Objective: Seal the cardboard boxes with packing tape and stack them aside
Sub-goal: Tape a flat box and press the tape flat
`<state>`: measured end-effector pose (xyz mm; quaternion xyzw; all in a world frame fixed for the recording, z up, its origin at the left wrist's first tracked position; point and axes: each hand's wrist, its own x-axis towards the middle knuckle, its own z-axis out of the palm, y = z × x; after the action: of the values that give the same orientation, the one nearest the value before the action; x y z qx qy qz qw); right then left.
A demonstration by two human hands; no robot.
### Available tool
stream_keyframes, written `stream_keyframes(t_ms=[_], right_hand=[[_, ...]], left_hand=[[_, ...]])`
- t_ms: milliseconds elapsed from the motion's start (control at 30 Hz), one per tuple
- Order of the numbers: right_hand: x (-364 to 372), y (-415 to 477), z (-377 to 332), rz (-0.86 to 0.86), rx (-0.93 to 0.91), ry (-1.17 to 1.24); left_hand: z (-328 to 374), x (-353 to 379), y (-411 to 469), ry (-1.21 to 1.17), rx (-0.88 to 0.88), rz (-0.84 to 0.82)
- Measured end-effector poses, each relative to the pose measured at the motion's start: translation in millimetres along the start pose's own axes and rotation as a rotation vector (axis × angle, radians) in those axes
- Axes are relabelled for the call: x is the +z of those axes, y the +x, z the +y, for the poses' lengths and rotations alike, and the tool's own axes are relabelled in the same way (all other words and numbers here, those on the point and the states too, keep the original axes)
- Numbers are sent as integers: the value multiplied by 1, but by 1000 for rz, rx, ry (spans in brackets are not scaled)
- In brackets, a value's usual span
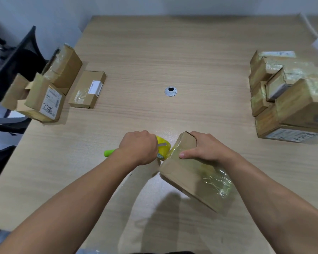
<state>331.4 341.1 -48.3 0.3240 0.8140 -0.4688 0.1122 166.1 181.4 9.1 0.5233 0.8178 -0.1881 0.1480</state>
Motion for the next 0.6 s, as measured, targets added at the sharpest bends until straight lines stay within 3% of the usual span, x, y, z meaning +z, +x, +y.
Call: stream_keyframes(t_ms=[600], right_hand=[[-3, 1, 3, -24, 15, -102]], left_hand=[[10, -6, -7, 70, 41, -63]])
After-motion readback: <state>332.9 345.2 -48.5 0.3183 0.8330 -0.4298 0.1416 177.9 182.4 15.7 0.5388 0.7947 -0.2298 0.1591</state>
